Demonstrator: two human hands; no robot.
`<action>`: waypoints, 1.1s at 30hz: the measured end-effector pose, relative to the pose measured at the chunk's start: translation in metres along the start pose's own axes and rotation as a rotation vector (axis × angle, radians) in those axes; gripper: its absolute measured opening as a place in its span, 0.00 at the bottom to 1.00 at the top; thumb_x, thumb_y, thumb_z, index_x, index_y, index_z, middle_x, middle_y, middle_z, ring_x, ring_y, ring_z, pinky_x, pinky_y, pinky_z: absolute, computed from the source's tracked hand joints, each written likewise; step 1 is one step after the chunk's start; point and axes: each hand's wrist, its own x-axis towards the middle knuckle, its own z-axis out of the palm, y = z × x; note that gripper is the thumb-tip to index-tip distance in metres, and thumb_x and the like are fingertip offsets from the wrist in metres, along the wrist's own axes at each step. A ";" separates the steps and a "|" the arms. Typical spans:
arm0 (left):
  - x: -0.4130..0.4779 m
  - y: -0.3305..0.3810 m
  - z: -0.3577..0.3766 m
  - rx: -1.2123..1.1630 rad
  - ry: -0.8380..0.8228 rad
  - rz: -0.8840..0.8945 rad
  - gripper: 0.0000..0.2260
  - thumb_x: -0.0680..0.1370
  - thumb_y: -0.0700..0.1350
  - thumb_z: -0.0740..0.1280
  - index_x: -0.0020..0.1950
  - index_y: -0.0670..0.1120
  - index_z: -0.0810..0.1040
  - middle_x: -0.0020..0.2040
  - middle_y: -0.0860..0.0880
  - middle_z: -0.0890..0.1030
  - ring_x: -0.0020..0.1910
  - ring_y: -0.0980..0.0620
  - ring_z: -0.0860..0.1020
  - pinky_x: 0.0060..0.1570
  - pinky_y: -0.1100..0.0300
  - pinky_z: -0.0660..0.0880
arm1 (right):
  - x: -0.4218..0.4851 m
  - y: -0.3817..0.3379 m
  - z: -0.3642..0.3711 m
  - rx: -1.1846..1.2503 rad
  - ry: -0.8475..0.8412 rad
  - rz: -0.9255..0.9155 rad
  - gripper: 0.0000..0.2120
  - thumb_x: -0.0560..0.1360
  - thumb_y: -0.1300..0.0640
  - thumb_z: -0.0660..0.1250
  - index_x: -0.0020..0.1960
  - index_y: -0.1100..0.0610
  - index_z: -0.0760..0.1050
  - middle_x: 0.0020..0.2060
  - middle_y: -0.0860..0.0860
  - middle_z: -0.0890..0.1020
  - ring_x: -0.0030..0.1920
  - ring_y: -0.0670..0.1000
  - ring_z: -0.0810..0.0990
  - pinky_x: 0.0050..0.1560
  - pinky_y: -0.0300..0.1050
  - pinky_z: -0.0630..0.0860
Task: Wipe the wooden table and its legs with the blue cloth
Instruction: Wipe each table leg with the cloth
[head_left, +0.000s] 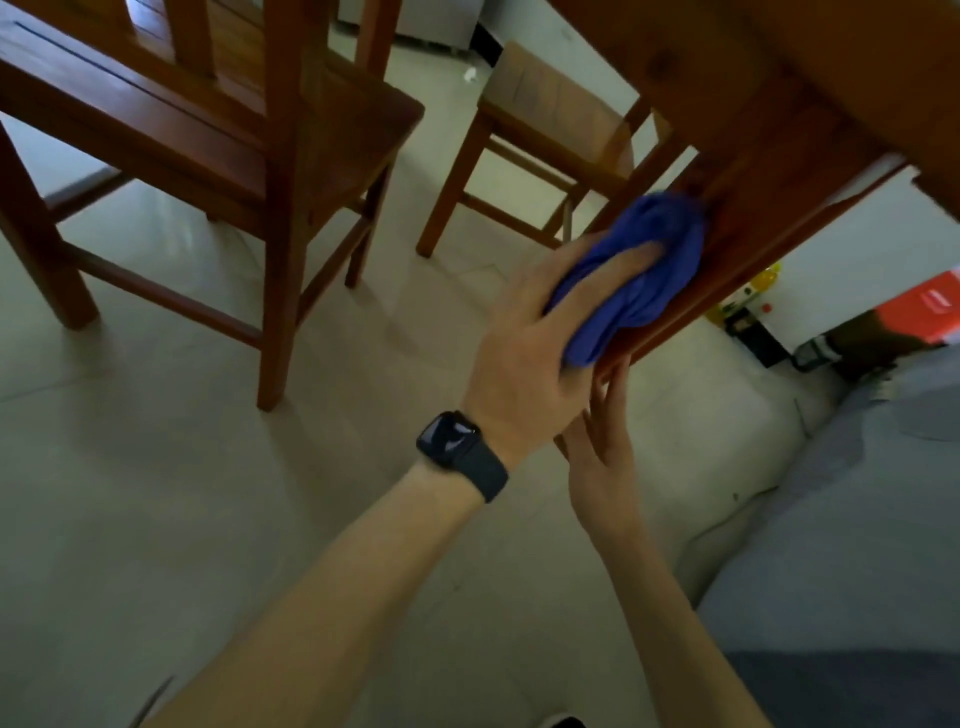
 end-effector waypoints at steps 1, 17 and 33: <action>-0.017 -0.007 0.006 0.077 0.001 -0.025 0.24 0.78 0.44 0.65 0.73 0.53 0.64 0.67 0.44 0.71 0.56 0.47 0.76 0.54 0.59 0.75 | 0.000 -0.002 -0.002 0.039 -0.005 0.026 0.29 0.83 0.51 0.57 0.77 0.33 0.46 0.75 0.37 0.63 0.74 0.45 0.66 0.71 0.64 0.66; -0.176 -0.051 0.040 0.011 0.039 -0.909 0.25 0.82 0.42 0.63 0.77 0.56 0.64 0.70 0.51 0.68 0.62 0.57 0.74 0.59 0.66 0.71 | 0.001 0.020 0.044 0.012 0.256 -0.043 0.25 0.83 0.44 0.48 0.76 0.31 0.42 0.77 0.34 0.53 0.76 0.42 0.58 0.75 0.58 0.62; -0.238 -0.106 0.069 0.066 0.170 -1.017 0.16 0.84 0.48 0.60 0.72 0.56 0.67 0.63 0.52 0.76 0.58 0.56 0.77 0.53 0.62 0.74 | -0.009 0.101 0.068 -0.265 0.239 -0.162 0.32 0.84 0.51 0.53 0.80 0.46 0.37 0.68 0.22 0.59 0.68 0.43 0.72 0.57 0.26 0.72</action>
